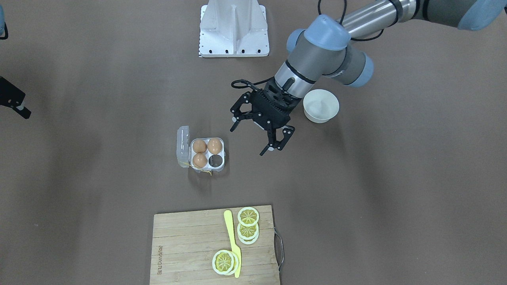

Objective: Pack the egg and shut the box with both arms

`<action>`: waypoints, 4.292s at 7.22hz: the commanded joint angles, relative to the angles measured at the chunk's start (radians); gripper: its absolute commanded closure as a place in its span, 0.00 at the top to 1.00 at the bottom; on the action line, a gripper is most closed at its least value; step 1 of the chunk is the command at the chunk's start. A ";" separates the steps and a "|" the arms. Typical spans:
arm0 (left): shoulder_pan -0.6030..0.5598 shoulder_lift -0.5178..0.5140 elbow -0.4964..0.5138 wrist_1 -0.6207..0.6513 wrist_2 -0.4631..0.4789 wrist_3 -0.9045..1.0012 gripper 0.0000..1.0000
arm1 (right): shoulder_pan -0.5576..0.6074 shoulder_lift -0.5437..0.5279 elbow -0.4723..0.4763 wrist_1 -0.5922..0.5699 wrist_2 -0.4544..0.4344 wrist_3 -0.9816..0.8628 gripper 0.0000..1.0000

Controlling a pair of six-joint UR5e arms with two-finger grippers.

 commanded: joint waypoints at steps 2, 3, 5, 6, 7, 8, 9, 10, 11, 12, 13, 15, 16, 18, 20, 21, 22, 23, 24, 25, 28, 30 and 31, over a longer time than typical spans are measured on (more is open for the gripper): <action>-0.226 0.215 -0.162 0.157 -0.285 0.101 0.97 | -0.188 0.132 -0.006 0.001 -0.104 0.240 0.16; -0.316 0.275 -0.157 0.164 -0.362 0.222 0.97 | -0.236 0.172 -0.007 -0.001 -0.125 0.337 0.00; -0.496 0.393 -0.090 0.165 -0.499 0.466 0.97 | -0.362 0.236 -0.018 -0.001 -0.246 0.554 0.00; -0.556 0.435 -0.052 0.165 -0.533 0.601 0.97 | -0.434 0.273 -0.029 -0.001 -0.347 0.656 0.00; -0.593 0.464 -0.041 0.163 -0.535 0.659 0.97 | -0.500 0.331 -0.062 -0.001 -0.424 0.671 0.00; -0.605 0.472 -0.041 0.162 -0.538 0.665 0.97 | -0.554 0.391 -0.129 -0.001 -0.502 0.703 0.00; -0.616 0.492 -0.042 0.160 -0.555 0.665 0.97 | -0.583 0.449 -0.171 -0.001 -0.559 0.741 0.00; -0.619 0.495 -0.047 0.158 -0.559 0.665 0.97 | -0.606 0.500 -0.208 0.001 -0.590 0.767 0.00; -0.621 0.515 -0.048 0.151 -0.559 0.667 0.97 | -0.615 0.552 -0.230 -0.002 -0.616 0.792 0.00; -0.621 0.518 -0.048 0.149 -0.559 0.667 0.97 | -0.617 0.583 -0.231 -0.002 -0.616 0.810 0.00; -0.621 0.525 -0.048 0.151 -0.559 0.665 0.97 | -0.617 0.590 -0.227 -0.004 -0.612 0.813 0.00; -0.695 0.576 -0.039 0.165 -0.553 0.667 0.97 | -0.599 0.580 -0.222 -0.017 -0.592 0.803 0.00; -0.735 0.631 -0.033 0.168 -0.543 0.676 0.98 | -0.558 0.573 -0.222 -0.019 -0.537 0.798 0.21; -0.838 0.683 -0.036 0.286 -0.431 0.865 0.98 | -0.490 0.547 -0.210 -0.039 -0.464 0.702 1.00; -0.926 0.670 -0.053 0.657 -0.404 0.889 0.98 | -0.380 0.531 -0.208 -0.108 -0.321 0.526 1.00; -0.926 0.650 -0.094 0.819 -0.403 0.889 0.98 | -0.329 0.493 -0.208 -0.108 -0.263 0.449 1.00; -0.937 0.685 -0.169 0.859 -0.401 0.894 0.98 | -0.262 0.443 -0.210 -0.108 -0.182 0.316 1.00; -0.943 0.785 -0.219 0.752 -0.383 0.898 0.98 | -0.190 0.363 -0.210 -0.105 -0.112 0.183 1.00; -0.940 0.801 -0.223 0.691 -0.386 0.897 0.98 | -0.115 0.270 -0.207 -0.097 -0.077 0.049 1.00; -0.937 0.789 -0.223 0.695 -0.386 0.886 0.98 | -0.020 0.169 -0.204 -0.094 -0.039 -0.112 1.00; -0.926 0.780 -0.206 0.695 -0.375 0.802 0.98 | 0.182 -0.124 -0.207 -0.090 -0.006 -0.499 1.00; -0.926 0.783 -0.177 0.682 -0.389 0.796 0.98 | 0.300 -0.260 -0.228 -0.093 -0.017 -0.596 1.00; -0.925 0.773 -0.177 0.688 -0.386 0.797 0.98 | 0.361 -0.280 -0.231 -0.091 -0.039 -0.610 1.00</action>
